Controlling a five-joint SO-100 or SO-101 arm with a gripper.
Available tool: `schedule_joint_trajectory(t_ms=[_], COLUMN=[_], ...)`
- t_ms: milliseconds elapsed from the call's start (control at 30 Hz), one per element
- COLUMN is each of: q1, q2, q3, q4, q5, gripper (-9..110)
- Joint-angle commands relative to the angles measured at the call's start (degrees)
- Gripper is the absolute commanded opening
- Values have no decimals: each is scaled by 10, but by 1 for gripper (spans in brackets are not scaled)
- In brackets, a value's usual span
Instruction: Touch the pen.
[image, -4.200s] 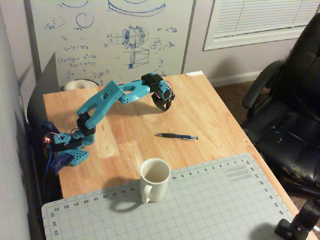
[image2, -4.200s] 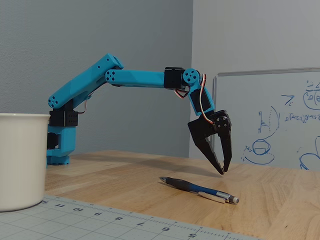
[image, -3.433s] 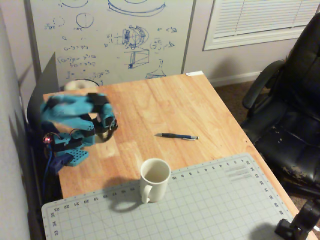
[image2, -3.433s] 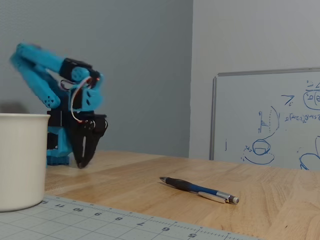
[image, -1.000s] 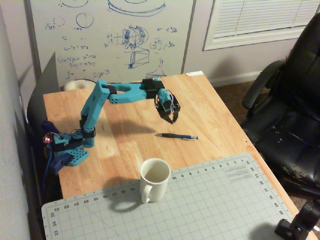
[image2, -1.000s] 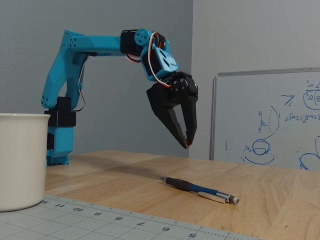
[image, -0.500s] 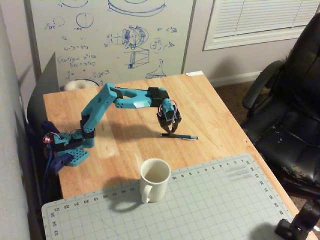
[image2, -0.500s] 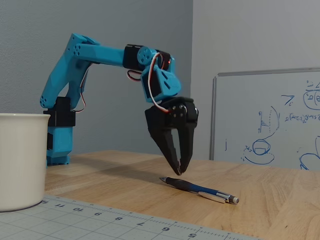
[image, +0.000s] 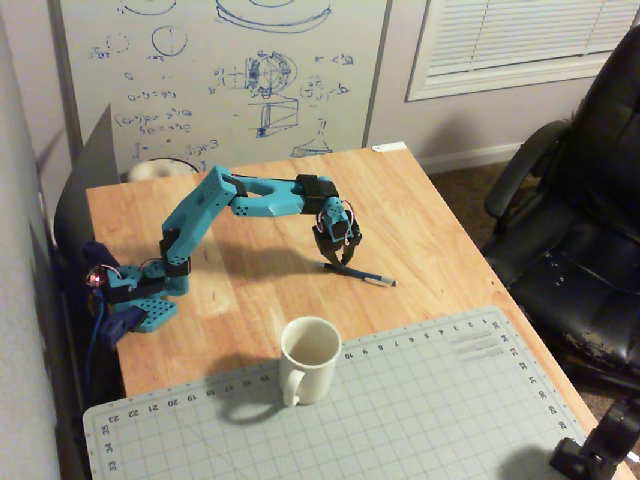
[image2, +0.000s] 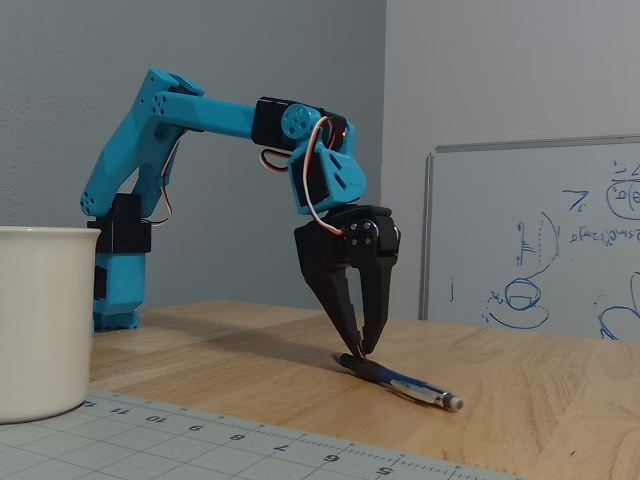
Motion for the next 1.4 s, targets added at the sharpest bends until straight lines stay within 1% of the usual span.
schedule_joint_trajectory(t_ms=[0, 1367], q1=[-7, -6], q2=[15, 16], q3=[-45, -45], q4=[-11, -11], q5=[4, -4], gripper=[1, 1])
